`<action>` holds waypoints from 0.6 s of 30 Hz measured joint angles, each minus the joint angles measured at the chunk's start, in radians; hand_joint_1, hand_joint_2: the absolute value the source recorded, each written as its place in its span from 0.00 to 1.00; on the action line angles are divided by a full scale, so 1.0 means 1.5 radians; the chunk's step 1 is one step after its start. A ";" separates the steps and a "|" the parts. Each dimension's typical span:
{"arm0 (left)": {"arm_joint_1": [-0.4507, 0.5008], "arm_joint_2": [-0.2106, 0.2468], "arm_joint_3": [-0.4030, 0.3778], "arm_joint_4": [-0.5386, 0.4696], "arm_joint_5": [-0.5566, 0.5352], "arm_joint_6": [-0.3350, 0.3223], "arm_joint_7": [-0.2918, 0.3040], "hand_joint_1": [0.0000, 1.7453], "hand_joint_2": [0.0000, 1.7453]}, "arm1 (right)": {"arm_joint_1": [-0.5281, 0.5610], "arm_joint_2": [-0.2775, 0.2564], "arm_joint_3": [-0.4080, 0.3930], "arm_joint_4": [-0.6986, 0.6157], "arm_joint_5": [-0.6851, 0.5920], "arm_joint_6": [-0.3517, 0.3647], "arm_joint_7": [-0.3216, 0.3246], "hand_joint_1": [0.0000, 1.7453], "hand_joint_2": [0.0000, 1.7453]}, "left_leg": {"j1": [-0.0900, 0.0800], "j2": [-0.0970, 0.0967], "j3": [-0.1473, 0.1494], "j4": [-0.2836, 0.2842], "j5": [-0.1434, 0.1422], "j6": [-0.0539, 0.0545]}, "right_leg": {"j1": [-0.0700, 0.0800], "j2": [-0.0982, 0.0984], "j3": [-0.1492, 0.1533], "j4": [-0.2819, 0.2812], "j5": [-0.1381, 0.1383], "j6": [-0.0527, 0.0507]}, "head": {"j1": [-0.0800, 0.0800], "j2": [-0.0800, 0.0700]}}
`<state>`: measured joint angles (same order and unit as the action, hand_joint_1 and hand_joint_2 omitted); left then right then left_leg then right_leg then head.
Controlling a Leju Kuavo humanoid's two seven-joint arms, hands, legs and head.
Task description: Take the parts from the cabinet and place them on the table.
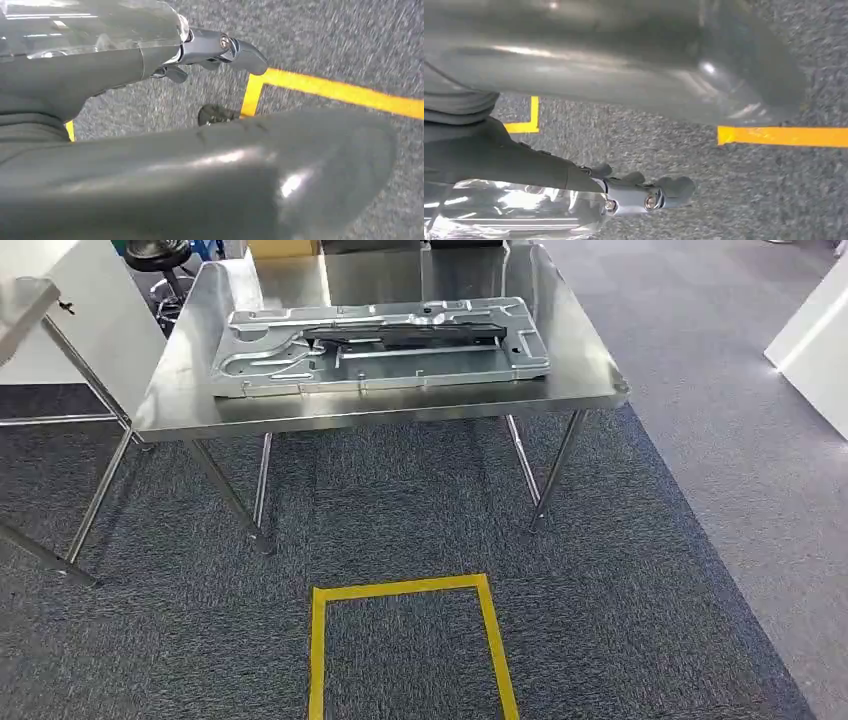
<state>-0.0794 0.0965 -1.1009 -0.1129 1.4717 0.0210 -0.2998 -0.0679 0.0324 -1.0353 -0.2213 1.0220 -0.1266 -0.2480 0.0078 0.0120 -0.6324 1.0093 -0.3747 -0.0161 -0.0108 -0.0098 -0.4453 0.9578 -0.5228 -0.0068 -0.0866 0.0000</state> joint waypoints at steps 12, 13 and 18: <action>-0.005 0.000 -0.001 0.000 0.000 0.005 0.002 0.00 0.00 | -0.001 0.007 -0.002 0.000 0.003 0.000 0.000 0.00 0.00 | -0.004 -0.001 0.138 -0.028 -0.122 0.011 | 0.010 -0.003 -0.110 0.032 0.072 0.007 | 0.000 0.000; -0.004 0.001 -0.001 0.000 0.000 0.005 0.003 0.00 0.00 | -0.001 0.007 -0.002 0.000 0.003 0.000 -0.001 0.00 0.00 | -0.005 -0.002 0.136 -0.028 -0.120 0.016 | 0.008 -0.004 -0.111 0.032 0.077 0.011 | 0.000 0.000; -0.001 0.000 -0.002 0.000 0.000 0.004 0.007 0.00 0.00 | 0.002 0.009 -0.003 0.001 0.002 0.000 -0.009 0.00 0.00 | -0.001 0.002 0.112 -0.033 -0.091 0.036 | 0.002 0.002 -0.158 0.140 -0.004 0.031 | 0.000 0.000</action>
<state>-0.0803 0.0965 -1.1036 -0.1129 1.4721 0.0271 -0.2899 -0.0654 0.0465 -1.0391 -0.2205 1.0250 -0.1263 -0.2617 0.0066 0.0148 -0.4644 0.9592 -0.5114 0.0376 -0.0082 -0.0063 -0.6826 1.1676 -0.5285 0.0394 -0.0866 0.0000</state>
